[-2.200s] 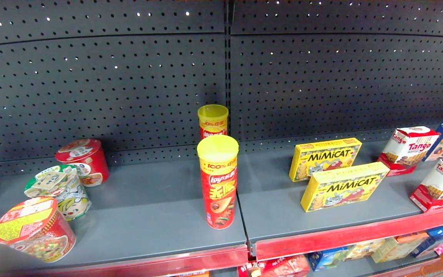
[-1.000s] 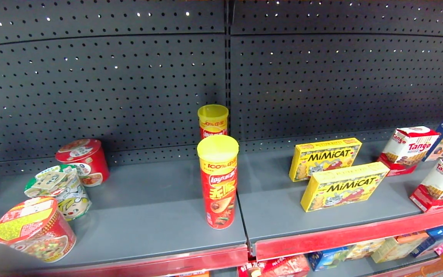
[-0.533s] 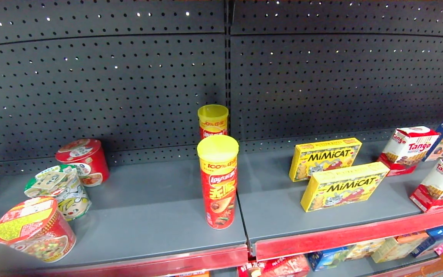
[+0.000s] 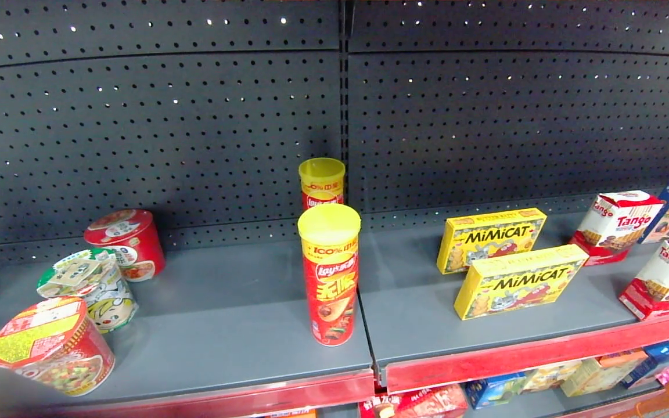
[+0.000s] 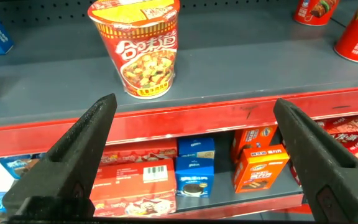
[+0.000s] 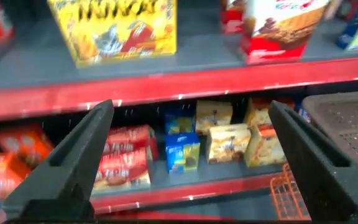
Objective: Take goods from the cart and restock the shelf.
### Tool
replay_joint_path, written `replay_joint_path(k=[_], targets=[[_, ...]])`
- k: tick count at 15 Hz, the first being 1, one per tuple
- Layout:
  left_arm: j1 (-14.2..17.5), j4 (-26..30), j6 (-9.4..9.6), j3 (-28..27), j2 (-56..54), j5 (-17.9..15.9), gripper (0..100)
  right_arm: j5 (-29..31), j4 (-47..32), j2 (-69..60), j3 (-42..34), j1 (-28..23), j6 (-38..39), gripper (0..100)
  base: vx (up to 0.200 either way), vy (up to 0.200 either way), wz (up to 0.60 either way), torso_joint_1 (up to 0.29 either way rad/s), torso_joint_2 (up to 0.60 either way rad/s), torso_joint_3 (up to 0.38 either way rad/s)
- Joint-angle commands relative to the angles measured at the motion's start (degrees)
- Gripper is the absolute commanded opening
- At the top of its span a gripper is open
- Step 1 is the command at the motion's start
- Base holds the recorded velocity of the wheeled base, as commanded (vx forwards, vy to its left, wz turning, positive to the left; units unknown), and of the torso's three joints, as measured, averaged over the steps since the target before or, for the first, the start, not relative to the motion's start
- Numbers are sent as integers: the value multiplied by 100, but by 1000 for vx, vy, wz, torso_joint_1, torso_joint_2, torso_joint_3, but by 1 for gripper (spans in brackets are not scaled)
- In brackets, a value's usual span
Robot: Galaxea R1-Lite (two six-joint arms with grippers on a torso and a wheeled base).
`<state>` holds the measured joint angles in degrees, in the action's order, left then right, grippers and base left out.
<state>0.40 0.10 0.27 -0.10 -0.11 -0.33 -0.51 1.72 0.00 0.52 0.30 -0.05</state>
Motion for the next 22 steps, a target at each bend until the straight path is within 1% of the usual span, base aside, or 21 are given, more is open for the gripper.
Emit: replay_joint_path(k=[1, 2, 3, 4, 5, 6, 8, 11, 13, 14, 15, 16, 22], targets=[[4, -1, 0, 1, 11, -2, 100, -160, -5, 0, 35, 5, -127, 100, 0, 0, 0, 0, 0, 0], [4, -1, 0, 1, 11, -2, 100, -195, -5, 0, 35, 5, -320, 100, 0, 0, 0, 0, 0, 0], [4, -1, 8, 1, 11, -2, 100, -133, -5, 0, 35, 5, -338, 100, 0, 0, 0, 0, 0, 0], [4, -1, 8, 1, 11, -2, 100, 614, 57, 0, 9, 5, -391, 100, 0, 0, 0, 0, 0, 0], [4, -1, 0, 1, 11, -2, 100, 1044, 188, 0, -35, 5, -373, 100, 0, 0, 0, 0, 0, 0], [4, -1, 0, 1, 11, -2, 100, 1053, 241, 0, -44, 5, -215, 100, 0, 0, 0, 0, 0, 0], [4, -1, 0, 1, 11, -2, 100, 956, 241, 0, -44, 5, 137, 100, 0, 0, 0, 0, 0, 0], [4, -1, 0, 1, 11, -2, 100, 587, 241, 0, -52, -4, 453, 100, 0, 0, 0, 0, 0, 0], [4, -1, 0, 1, 11, -2, 100, 508, 197, 0, -52, -4, 339, 100, 0, 0, 0, 0, 0, 0], [4, -1, 0, 1, 11, -2, 100, 192, -137, 0, -52, -4, 93, 100, 0, 0, 0, 0, 0, 0], [4, -1, 0, 1, 11, -2, 100, -89, -198, 0, -52, 5, -136, 100, 0, 0, 0, 0, 0, 0], [4, -1, 8, 1, 11, -2, 100, -169, -172, 0, -52, 5, -197, 100, 0, 0, 0, 0, 0, 0], [4, -1, 0, 1, 11, -2, 100, -142, -181, 0, -52, -13, -92, 100, 0, 0, 0, 0, 0, 0]])
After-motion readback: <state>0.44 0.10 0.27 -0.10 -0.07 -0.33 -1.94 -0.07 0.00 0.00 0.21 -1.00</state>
